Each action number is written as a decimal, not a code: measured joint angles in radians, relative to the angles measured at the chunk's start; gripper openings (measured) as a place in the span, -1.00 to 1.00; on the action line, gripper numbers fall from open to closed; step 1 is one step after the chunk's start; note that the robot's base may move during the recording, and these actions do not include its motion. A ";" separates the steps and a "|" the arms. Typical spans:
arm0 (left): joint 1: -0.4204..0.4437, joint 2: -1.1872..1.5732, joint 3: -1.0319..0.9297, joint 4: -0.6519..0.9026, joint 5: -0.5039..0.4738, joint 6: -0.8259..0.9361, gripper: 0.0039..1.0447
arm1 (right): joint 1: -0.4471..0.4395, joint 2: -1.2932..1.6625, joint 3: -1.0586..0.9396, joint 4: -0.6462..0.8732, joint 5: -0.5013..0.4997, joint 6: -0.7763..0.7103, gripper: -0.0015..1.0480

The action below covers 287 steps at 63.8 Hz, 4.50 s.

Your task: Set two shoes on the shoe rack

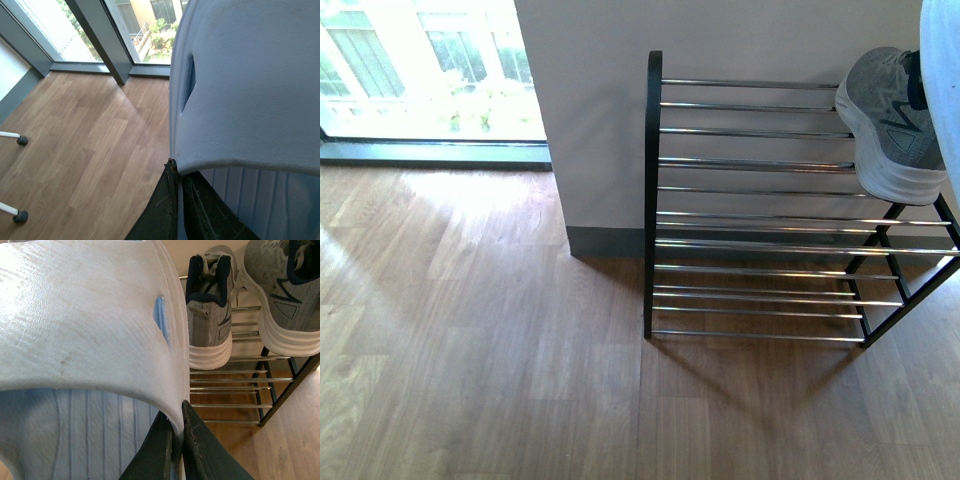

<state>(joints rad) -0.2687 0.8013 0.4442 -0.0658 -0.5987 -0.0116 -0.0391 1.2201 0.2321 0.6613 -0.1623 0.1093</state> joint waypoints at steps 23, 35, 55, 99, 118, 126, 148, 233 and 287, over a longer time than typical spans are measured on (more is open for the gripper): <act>0.000 0.000 0.000 0.000 0.000 0.000 -0.98 | 0.233 0.308 0.345 0.049 0.188 0.028 -0.97; 0.000 0.000 0.000 0.000 0.000 0.000 -0.98 | 0.316 0.521 0.604 -0.081 0.299 0.029 -0.97; 0.000 0.000 0.000 0.000 0.000 0.000 -0.98 | 0.336 0.845 0.938 -0.277 0.447 -0.032 -0.97; 0.000 0.000 0.000 0.000 0.000 0.000 -0.98 | 0.231 1.194 1.347 -0.462 0.560 -0.080 -0.97; 0.000 0.000 0.000 0.000 0.000 0.000 -0.98 | 0.221 1.206 1.365 -0.454 0.537 -0.084 -0.75; 0.000 0.000 0.000 0.000 0.000 0.000 -0.98 | 0.225 1.183 1.321 -0.423 0.509 -0.084 -0.38; 0.000 0.000 0.000 0.000 0.000 0.000 -0.98 | 0.230 0.840 0.948 -0.217 0.329 -0.034 0.83; 0.000 -0.001 0.000 0.000 -0.001 0.000 -0.98 | 0.042 -0.252 -0.102 0.166 0.168 -0.100 -0.66; 0.000 -0.001 0.000 0.000 0.000 0.000 -0.98 | 0.041 -0.731 -0.213 -0.178 0.162 -0.106 -0.97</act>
<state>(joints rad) -0.2687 0.8005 0.4442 -0.0658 -0.5983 -0.0116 0.0017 0.4889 0.0193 0.4831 -0.0002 0.0032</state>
